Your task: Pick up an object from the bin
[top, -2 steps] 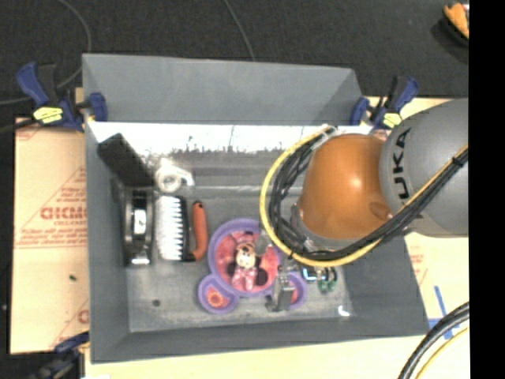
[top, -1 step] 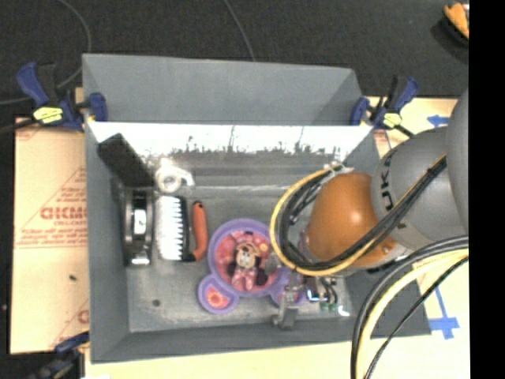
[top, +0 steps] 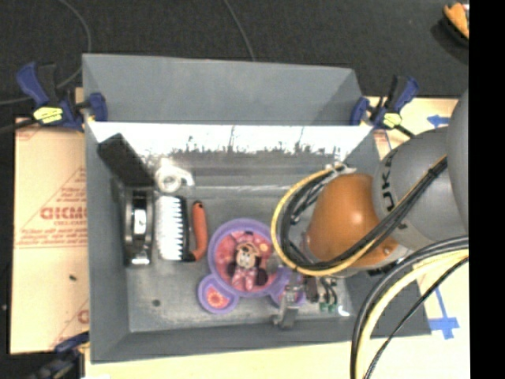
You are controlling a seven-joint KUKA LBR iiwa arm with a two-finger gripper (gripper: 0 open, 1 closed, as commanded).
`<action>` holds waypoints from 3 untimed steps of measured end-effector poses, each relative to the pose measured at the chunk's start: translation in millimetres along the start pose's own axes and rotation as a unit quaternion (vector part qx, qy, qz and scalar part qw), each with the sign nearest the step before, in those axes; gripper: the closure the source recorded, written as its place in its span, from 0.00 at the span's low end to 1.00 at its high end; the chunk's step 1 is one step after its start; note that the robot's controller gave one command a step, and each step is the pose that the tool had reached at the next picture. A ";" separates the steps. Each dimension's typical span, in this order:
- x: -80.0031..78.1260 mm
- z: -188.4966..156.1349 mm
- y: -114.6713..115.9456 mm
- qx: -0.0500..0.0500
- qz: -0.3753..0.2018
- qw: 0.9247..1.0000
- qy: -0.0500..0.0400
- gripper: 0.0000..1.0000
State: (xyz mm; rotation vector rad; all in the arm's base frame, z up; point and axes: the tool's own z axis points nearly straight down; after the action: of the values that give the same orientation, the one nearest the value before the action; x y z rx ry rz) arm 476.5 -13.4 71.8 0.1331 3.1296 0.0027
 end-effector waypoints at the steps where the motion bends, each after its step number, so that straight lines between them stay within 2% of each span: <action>1: -3.5 0.7 0.6 0.000 -0.016 1.000 -0.002 0.00; 2: -2.5 0.0 0.1 0.000 -0.008 1.000 -0.002 0.00; 3: -4.5 0.2 0.4 0.000 -0.015 1.000 -0.004 1.00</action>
Offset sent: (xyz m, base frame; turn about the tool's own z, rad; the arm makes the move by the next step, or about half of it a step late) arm 0.0000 0.0000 0.0000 0.0000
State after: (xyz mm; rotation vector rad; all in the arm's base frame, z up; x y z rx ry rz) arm 481.1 -13.3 71.6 0.0860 3.1239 0.0019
